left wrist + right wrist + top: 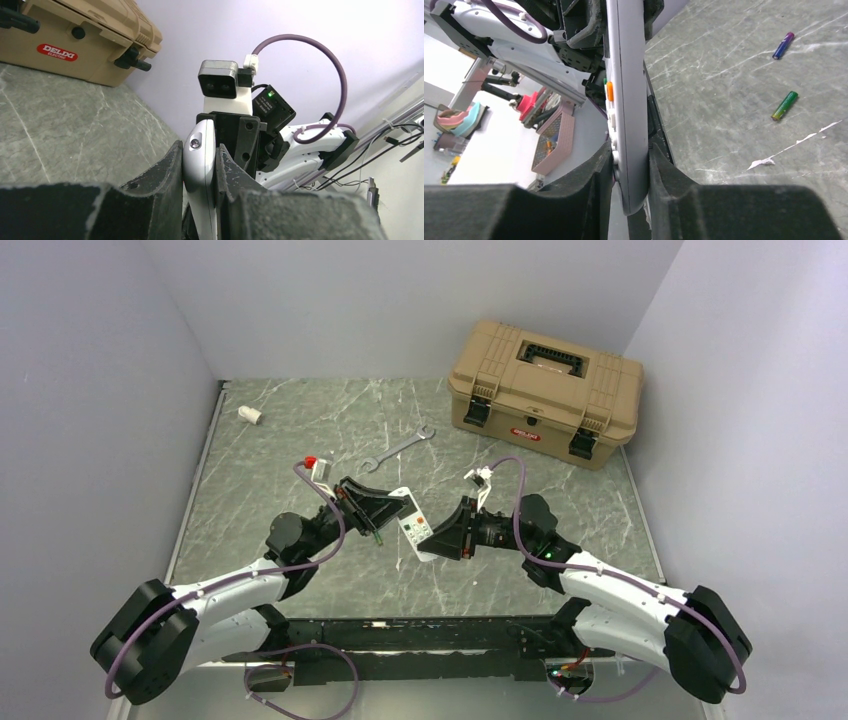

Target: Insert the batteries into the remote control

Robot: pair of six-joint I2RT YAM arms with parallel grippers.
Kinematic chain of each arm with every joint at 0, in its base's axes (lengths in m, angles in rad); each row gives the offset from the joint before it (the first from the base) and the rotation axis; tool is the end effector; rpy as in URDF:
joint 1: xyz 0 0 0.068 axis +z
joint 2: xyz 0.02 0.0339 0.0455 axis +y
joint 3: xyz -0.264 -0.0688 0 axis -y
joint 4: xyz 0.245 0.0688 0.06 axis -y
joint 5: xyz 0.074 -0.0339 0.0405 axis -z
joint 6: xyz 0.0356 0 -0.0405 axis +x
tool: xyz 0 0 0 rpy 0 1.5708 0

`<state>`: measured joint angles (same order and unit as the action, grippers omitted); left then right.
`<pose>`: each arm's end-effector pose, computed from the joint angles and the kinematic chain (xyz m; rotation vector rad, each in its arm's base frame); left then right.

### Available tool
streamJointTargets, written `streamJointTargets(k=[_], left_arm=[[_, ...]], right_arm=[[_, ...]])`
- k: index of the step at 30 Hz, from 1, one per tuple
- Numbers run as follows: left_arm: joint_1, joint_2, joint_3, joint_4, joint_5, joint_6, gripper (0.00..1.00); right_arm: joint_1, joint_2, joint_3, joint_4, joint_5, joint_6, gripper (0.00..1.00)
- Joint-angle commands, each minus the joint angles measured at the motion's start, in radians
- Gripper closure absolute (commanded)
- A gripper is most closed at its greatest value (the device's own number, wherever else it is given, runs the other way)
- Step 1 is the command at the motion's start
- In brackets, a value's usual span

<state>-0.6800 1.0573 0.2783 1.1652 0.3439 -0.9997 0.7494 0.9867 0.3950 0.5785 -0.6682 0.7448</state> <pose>0.1530 -0.1391 0.2545 0.1286 1.3833 -1.6443 0.1410 0.1614 0.2455 -0.6070 1.7588 1.6286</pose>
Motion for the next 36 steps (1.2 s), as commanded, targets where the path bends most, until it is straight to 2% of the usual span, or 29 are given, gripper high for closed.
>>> streamJointTargets(k=[1, 3, 4, 6, 9, 12, 14, 16, 22, 27, 31, 36], left_arm=[[0.019, -0.010, 0.031, 0.058, -0.006, 0.018, 1.00], [0.023, -0.011, 0.032, 0.060, -0.009, 0.018, 1.00], [0.025, -0.011, 0.033, 0.060, -0.011, 0.018, 0.96], [0.028, -0.013, 0.035, 0.054, -0.013, 0.018, 0.81], [0.032, -0.030, 0.036, 0.016, -0.024, 0.023, 0.50], [0.034, -0.074, 0.047, -0.095, -0.050, 0.039, 0.30], [0.034, -0.105, 0.071, -0.216, -0.068, 0.063, 0.11], [0.032, -0.143, 0.115, -0.384, -0.083, 0.111, 0.01], [0.013, -0.221, 0.305, -0.927, -0.260, 0.178, 0.01], [-0.027, -0.103, 0.570, -1.329, -0.371, 0.156, 0.00], [-0.073, -0.040, 0.692, -1.473, -0.465, 0.131, 0.01], [-0.101, 0.049, 0.831, -1.627, -0.517, 0.087, 0.01]], right_arm=[[0.000, -0.031, -0.002, 0.093, -0.040, 0.018, 0.85], [0.000, -0.033, 0.001, 0.090, -0.043, 0.018, 0.90], [-0.001, -0.034, 0.002, 0.091, -0.043, 0.019, 0.93], [-0.001, -0.034, 0.005, 0.093, -0.044, 0.023, 0.99], [0.001, -0.040, 0.023, 0.048, -0.030, 0.002, 1.00], [0.000, -0.050, 0.100, -0.163, 0.101, -0.096, 1.00], [0.001, -0.048, 0.149, -0.309, 0.176, -0.168, 1.00], [0.000, -0.043, 0.205, -0.414, 0.241, -0.232, 1.00], [0.008, -0.032, 0.352, -0.679, 0.515, -0.367, 1.00], [0.075, 0.031, 0.444, -0.819, 0.826, -0.429, 1.00], [0.185, 0.061, 0.478, -0.852, 1.015, -0.475, 1.00], [0.320, 0.037, 0.467, -0.824, 1.179, -0.506, 1.00]])
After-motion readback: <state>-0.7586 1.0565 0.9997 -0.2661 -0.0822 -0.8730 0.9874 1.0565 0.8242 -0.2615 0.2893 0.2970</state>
